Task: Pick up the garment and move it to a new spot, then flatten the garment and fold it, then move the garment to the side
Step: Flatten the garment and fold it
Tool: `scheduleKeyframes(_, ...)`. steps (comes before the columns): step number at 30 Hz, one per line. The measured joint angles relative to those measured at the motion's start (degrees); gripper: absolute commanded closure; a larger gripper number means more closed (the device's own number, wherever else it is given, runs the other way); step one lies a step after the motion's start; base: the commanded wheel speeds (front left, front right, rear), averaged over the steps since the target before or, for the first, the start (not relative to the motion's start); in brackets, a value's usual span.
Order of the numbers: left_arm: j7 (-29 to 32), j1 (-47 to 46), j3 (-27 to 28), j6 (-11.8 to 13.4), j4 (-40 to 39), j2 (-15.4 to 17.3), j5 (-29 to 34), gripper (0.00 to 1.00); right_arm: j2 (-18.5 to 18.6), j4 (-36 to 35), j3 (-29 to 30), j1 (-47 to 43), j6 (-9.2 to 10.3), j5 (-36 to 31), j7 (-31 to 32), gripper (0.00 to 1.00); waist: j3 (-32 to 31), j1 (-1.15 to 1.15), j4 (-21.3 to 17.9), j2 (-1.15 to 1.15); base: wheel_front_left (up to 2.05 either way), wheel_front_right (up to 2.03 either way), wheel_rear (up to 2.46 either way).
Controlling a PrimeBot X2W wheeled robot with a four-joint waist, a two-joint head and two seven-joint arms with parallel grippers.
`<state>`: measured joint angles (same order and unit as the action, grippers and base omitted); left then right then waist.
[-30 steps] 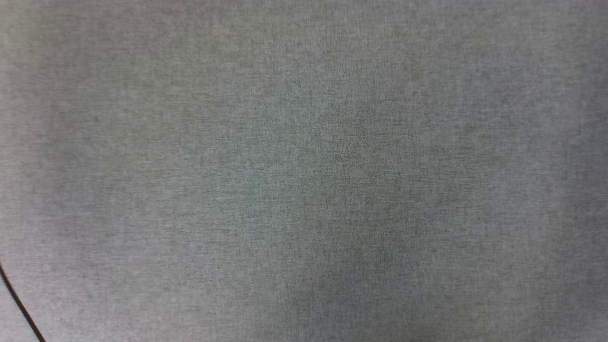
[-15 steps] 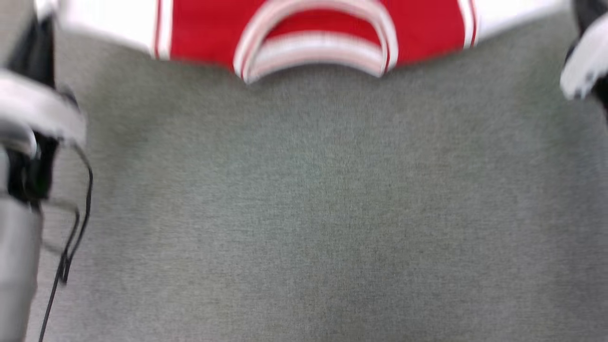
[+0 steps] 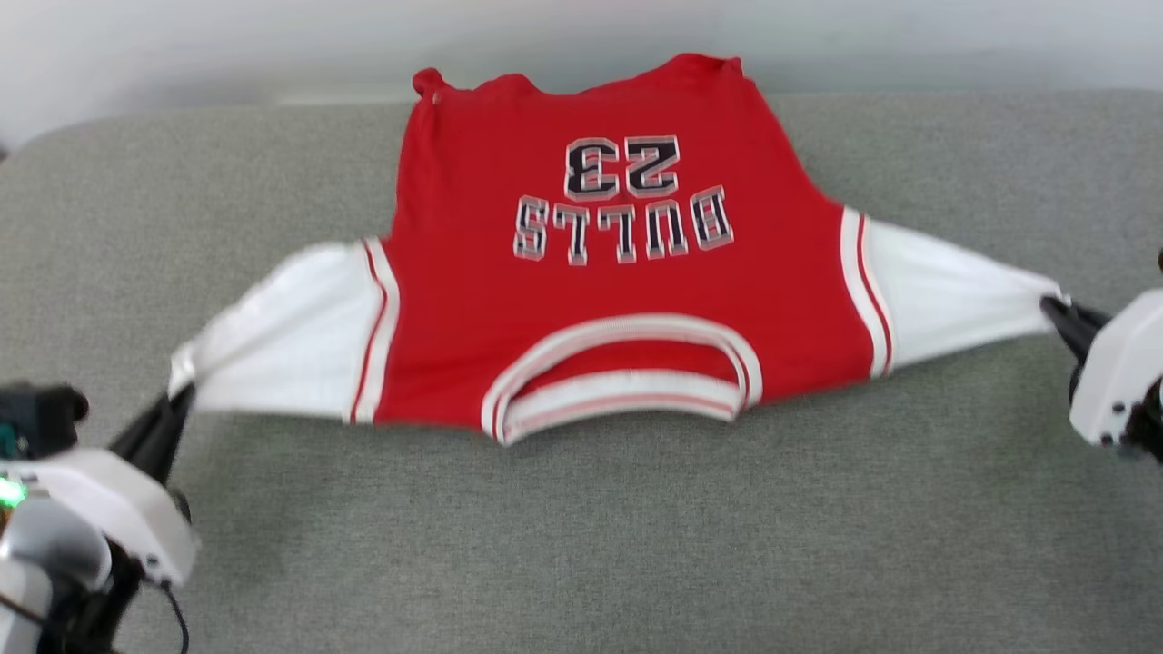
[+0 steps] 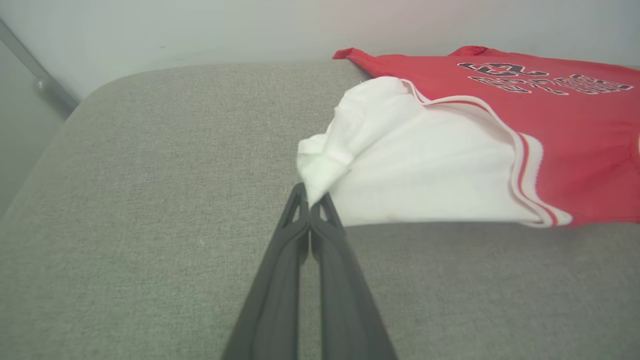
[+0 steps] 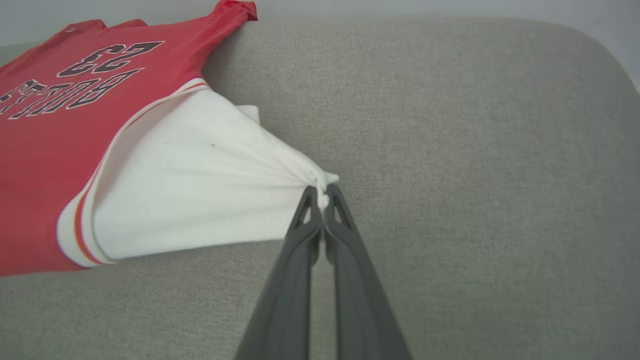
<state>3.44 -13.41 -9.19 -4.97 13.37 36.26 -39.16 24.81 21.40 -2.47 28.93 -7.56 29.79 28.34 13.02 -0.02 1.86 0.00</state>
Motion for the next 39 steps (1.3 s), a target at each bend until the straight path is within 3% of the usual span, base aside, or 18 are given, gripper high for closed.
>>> scheduleKeyframes(16, 9.05, 23.70, -2.44, 3.90, -12.93, 0.77, -5.44, 1.00, 0.87, -14.10, 7.08, -25.55, 0.02, 3.13, 15.73, 1.00, -5.27, 0.01, -2.10, 0.00, 0.00, 0.00, 0.00)
scheduleKeyframes(26, 11.80, 27.14, -3.69, 4.71, -16.37, 1.05, -6.49, 1.00, 0.91, -19.37, 9.46, -32.52, 0.02, 3.49, 21.64, 1.00, -4.81, 0.01, -2.32, 0.00, 0.00, 0.00, 0.00)
scheduleKeyframes(27, 11.98, 27.10, -3.81, 4.70, -16.93, 1.00, -6.53, 1.00, 0.89, -19.48, 9.67, -32.42, 0.02, 3.50, 22.06, 0.78, -4.61, 0.01, -2.25, 0.00, 0.00, 0.00, 0.00)
scheduleKeyframes(28, 12.12, 27.00, -3.96, 4.71, -17.52, 1.00, -6.55, 1.00, 0.79, -19.52, 10.01, -32.29, 0.02, 3.49, 22.65, 0.78, -4.40, 0.01, -2.15, 0.00, 0.00, 0.00, 0.00)
scheduleKeyframes(29, 12.40, 26.86, -4.20, 4.70, -18.28, 1.07, -6.48, 1.00, 0.85, -20.03, 9.85, -32.12, 0.05, 3.45, 22.96, 0.00, -4.16, 0.01, -2.04, 0.00, 0.00, 0.00, 0.00)
scheduleKeyframes(39, 14.81, 25.63, -6.64, 5.65, -33.31, 0.82, -5.71, 1.00, 1.90, -31.18, 8.25, -16.00, 0.05, 5.94, 29.41, 0.00, 1.98, 0.02, 1.92, 0.00, 0.00, 0.00, 0.00)
